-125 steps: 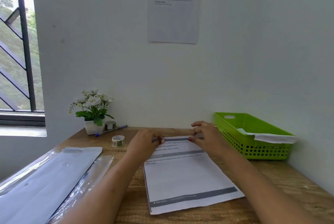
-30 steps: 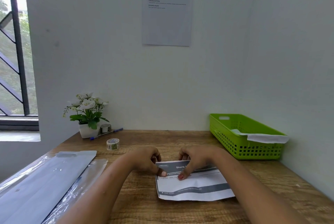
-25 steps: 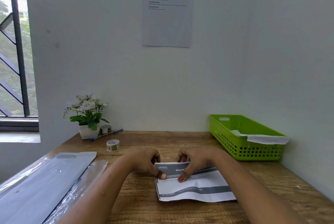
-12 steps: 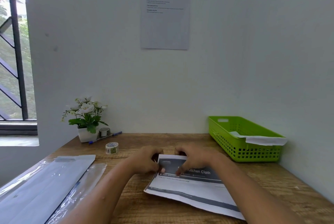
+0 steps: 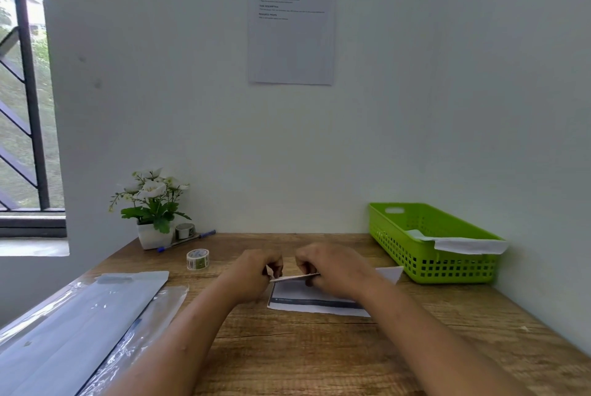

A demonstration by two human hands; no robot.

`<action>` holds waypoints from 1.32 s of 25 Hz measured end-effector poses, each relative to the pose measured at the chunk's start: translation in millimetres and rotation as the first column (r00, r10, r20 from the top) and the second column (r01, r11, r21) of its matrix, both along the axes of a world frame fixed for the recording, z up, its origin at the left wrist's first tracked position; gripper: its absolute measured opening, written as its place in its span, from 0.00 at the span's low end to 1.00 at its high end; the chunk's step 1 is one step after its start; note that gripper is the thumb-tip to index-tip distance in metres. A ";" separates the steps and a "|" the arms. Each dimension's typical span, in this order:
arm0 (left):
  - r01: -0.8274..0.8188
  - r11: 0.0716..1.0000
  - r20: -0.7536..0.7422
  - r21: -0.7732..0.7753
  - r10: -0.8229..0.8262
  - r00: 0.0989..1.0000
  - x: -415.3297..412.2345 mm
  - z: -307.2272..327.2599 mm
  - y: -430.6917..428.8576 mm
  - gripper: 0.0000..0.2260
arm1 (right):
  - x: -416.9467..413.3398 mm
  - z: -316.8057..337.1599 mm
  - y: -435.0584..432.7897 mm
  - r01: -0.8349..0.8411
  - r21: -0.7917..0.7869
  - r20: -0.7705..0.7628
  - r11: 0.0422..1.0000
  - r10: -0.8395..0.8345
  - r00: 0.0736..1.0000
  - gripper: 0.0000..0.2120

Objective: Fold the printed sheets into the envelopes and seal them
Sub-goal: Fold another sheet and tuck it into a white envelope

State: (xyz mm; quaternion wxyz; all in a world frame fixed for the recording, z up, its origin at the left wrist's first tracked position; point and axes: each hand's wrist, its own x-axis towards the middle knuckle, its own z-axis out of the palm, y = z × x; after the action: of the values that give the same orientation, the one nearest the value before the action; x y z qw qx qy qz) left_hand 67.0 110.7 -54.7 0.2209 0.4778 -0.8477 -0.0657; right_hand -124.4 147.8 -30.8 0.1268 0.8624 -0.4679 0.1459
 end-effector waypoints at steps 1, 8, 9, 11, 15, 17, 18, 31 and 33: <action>-0.007 1.000 0.007 0.008 0.007 1.000 0.2 0.4 0.1 0.17 | 1.0 -1.6 -0.1 -0.003 0.042 0.004 0.999 0.003 1.000 0.06; 0.010 0.993 0.085 0.115 -0.019 0.996 -5.9 6.1 6.8 0.12 | 3.8 -11.7 -4.2 0.091 0.435 -0.004 0.896 -0.098 0.995 0.19; 0.011 0.992 0.089 0.122 -0.022 0.996 -6.2 6.5 7.3 0.11 | 4.1 -11.1 -3.0 0.096 0.459 -0.003 0.883 -0.107 0.994 0.21; 0.025 0.992 0.101 0.126 -0.038 0.994 -6.7 6.0 7.6 0.08 | 5.3 -9.3 -1.0 0.085 0.477 0.001 0.875 -0.097 0.995 0.24; 0.022 0.990 0.191 0.142 -0.049 0.980 -10.4 2.0 6.5 0.15 | 9.0 -9.5 1.2 0.077 0.436 -0.006 0.897 -0.083 0.997 0.28; 0.011 0.986 0.234 0.167 -0.051 0.971 -11.3 1.5 5.4 0.19 | 10.3 -11.4 1.4 0.092 0.445 -0.036 0.891 -0.085 0.996 0.29; 0.007 0.982 0.242 0.190 -0.054 0.969 -11.3 1.3 5.2 0.21 | 10.5 -11.5 1.4 0.103 0.453 -0.052 0.886 -0.089 0.995 0.29; -0.084 0.947 0.350 0.311 -0.032 0.936 -8.5 -2.7 2.5 0.31 | 4.7 7.9 6.5 0.275 0.488 -0.128 0.828 -0.244 0.961 0.27; -0.093 0.945 0.350 0.313 -0.024 0.936 -8.8 -3.7 1.6 0.32 | -2.1 13.8 5.5 0.296 0.508 -0.107 0.809 -0.282 0.953 0.22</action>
State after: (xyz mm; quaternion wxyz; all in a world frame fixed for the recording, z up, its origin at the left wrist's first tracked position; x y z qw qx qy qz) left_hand 58.2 112.3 -58.4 -0.0136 0.5264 -0.8423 -0.1147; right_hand -126.5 153.3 -17.0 -0.0833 0.7849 -0.6137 -0.0177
